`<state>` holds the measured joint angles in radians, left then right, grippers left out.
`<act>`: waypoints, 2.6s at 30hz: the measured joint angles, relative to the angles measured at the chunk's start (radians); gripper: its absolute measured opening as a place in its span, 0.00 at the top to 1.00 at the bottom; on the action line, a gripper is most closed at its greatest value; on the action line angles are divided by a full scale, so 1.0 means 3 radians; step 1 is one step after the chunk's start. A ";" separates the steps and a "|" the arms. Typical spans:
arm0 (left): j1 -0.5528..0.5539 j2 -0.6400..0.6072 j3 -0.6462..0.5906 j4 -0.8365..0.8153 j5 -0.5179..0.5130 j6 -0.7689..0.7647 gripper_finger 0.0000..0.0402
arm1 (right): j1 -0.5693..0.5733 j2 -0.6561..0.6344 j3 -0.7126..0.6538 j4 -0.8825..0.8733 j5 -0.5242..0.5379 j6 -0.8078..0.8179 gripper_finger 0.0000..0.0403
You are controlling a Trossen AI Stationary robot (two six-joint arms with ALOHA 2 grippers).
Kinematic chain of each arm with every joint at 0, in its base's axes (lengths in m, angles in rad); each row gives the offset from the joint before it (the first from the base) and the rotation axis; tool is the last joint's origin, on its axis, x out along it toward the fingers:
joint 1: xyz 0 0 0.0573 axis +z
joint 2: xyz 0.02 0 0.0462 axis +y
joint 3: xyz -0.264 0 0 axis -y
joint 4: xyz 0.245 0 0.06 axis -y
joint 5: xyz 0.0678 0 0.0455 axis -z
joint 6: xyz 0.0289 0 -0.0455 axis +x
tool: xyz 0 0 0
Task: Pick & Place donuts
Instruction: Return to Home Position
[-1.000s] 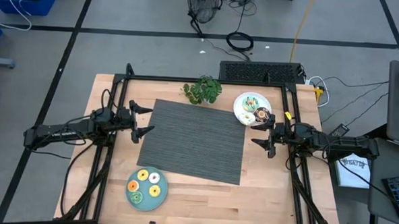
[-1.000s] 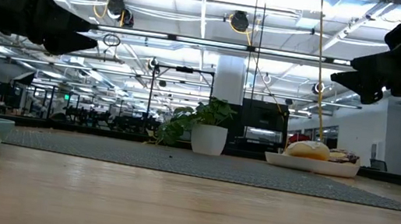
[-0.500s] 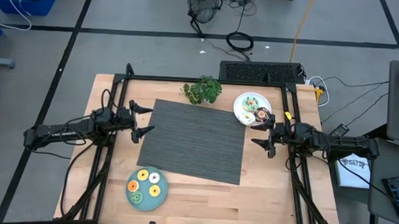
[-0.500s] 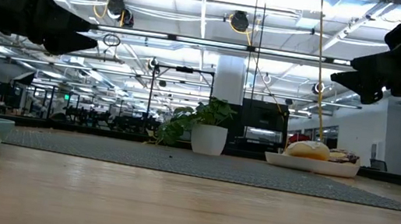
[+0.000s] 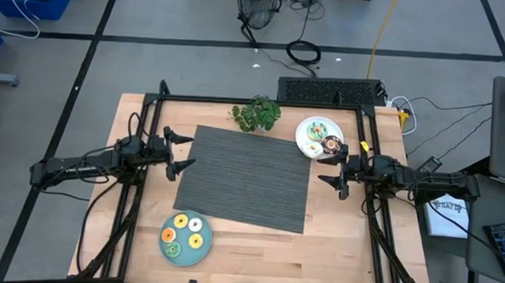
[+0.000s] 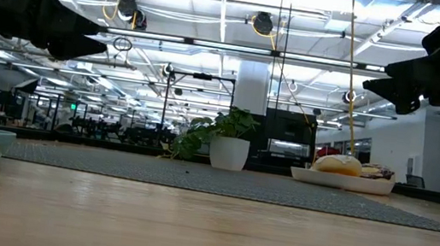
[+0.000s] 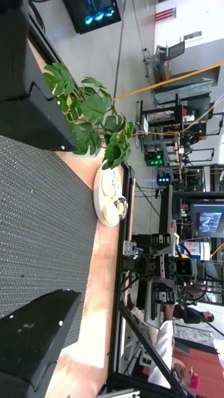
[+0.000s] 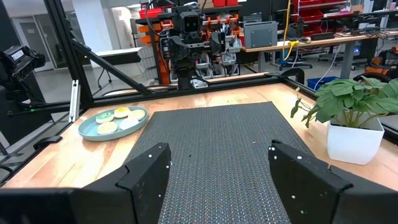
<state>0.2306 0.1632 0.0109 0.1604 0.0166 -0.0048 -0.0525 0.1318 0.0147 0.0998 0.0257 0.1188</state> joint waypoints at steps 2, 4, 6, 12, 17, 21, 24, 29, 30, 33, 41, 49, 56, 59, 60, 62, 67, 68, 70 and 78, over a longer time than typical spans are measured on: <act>0.0000 0.0001 0.0000 0.0000 -0.0001 0.0000 0.07 | 0.0000 0.0001 0.0000 0.0000 -0.0001 0.0000 0.38; 0.0000 0.0000 0.0000 0.0000 0.0000 0.0000 0.08 | -0.0001 0.0000 0.0000 0.0000 0.0000 0.0000 0.38; -0.0001 0.0000 0.0000 0.0000 0.0000 0.0000 0.08 | -0.0001 0.0001 0.0000 0.0000 0.0000 0.0000 0.38; 0.0000 0.0001 0.0000 0.0000 0.0000 0.0000 0.06 | 0.0000 0.0001 0.0000 0.0000 0.0000 0.0000 0.38; 0.0000 0.0000 0.0000 0.0000 -0.0001 0.0000 0.08 | -0.0001 0.0001 0.0000 0.0000 0.0000 -0.0001 0.38; 0.0000 0.0001 0.0000 0.0000 -0.0001 0.0000 0.08 | -0.0001 0.0001 0.0000 0.0000 0.0000 0.0000 0.38; -0.0001 0.0000 0.0000 0.0000 0.0000 0.0000 0.08 | 0.0000 0.0000 0.0000 0.0001 0.0000 -0.0001 0.38; 0.0000 0.0001 0.0000 0.0000 -0.0001 0.0000 0.06 | 0.0000 0.0001 0.0000 0.0000 0.0000 -0.0001 0.38; 0.0000 0.0000 0.0000 0.0000 -0.0001 0.0000 0.06 | 0.0000 0.0001 0.0000 0.0000 -0.0001 0.0000 0.38; 0.0000 0.0001 0.0000 0.0000 -0.0001 0.0000 0.08 | 0.0000 0.0001 0.0000 0.0000 0.0000 -0.0001 0.38; 0.0000 0.0001 0.0000 0.0000 -0.0001 0.0000 0.07 | 0.0000 0.0001 0.0000 0.0001 0.0000 -0.0001 0.38; -0.0001 0.0001 0.0000 0.0000 -0.0001 0.0000 0.08 | -0.0001 0.0000 0.0000 0.0001 0.0000 -0.0001 0.38; -0.0001 0.0000 0.0000 0.0000 -0.0001 0.0000 0.07 | 0.0000 0.0000 0.0000 0.0001 -0.0001 -0.0001 0.38; 0.0000 0.0001 0.0000 0.0000 0.0000 0.0000 0.06 | -0.0001 0.0000 0.0000 0.0000 0.0000 -0.0001 0.38; 0.0000 0.0000 0.0000 0.0000 -0.0001 0.0000 0.06 | -0.0001 0.0001 0.0000 0.0000 0.0000 -0.0001 0.38; -0.0001 0.0001 0.0000 0.0000 -0.0001 0.0000 0.07 | -0.0001 0.0000 0.0000 0.0001 -0.0001 0.0000 0.38; 0.0000 0.0001 0.0000 0.0000 0.0000 0.0000 0.08 | -0.0001 0.0000 0.0000 0.0000 0.0000 0.0000 0.38; 0.0000 0.0000 0.0000 0.0000 -0.0001 0.0000 0.08 | 0.0000 0.0000 0.0000 0.0001 0.0000 0.0000 0.38; 0.0000 0.0001 0.0000 0.0000 -0.0001 0.0000 0.08 | 0.0000 0.0000 0.0000 0.0000 0.0000 0.0000 0.38; -0.0001 0.0000 0.0000 0.0000 0.0000 0.0000 0.06 | -0.0001 0.0001 0.0000 0.0000 0.0000 -0.0001 0.38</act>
<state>0.2302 0.1632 0.0109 0.1604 0.0166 -0.0048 -0.0527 0.1322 0.0147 0.0998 0.0257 0.1184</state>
